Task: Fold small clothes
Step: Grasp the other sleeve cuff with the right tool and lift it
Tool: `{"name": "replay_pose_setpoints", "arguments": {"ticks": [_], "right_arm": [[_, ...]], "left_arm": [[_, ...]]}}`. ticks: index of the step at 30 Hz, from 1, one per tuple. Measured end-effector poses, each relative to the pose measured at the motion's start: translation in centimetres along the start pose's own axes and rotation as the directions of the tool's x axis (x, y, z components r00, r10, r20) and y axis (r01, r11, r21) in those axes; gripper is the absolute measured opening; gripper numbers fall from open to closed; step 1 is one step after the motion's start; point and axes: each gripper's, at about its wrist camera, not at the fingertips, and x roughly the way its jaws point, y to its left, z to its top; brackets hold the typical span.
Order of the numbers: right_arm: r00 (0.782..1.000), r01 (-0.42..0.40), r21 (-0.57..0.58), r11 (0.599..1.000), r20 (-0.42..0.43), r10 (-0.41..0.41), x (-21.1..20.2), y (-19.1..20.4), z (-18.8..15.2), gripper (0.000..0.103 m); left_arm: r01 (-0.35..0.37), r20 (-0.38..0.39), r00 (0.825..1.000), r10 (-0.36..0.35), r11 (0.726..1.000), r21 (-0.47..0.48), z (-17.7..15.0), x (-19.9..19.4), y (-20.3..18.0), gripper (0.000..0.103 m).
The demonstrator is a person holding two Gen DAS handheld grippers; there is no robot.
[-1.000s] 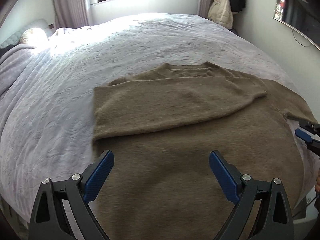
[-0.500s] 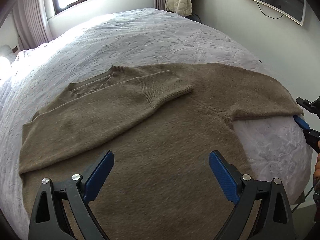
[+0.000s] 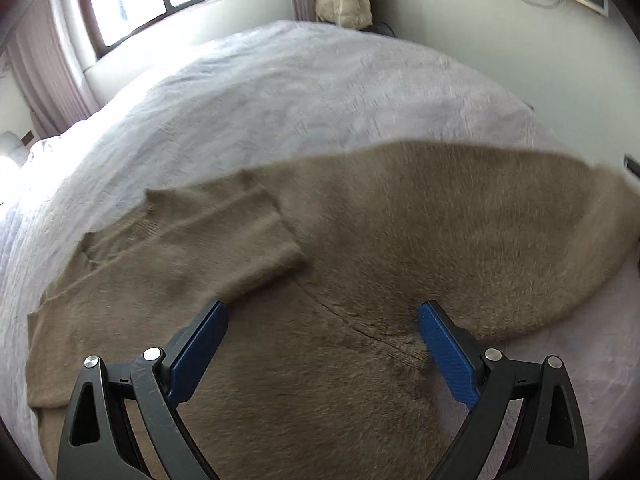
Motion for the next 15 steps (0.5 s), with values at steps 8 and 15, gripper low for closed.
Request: {"name": "replay_pose_setpoints", "arguments": {"ticks": [8, 15], "right_arm": [[0.986, -0.125, -0.278, 0.952, -0.14, 0.089, 3.7, 9.3, -3.5, 0.011], [0.938, -0.225, -0.497, 0.838, -0.344, 0.048, 11.3, 18.2, -13.8, 0.011]], "left_arm": [[0.082, 0.0, 0.997, -0.082, 0.996, -0.032, -0.4, -1.3, 2.4, 0.097], [0.074, 0.099, 0.993, -0.061, 0.989, -0.132, -3.1, -5.9, 11.0, 0.097]]}}
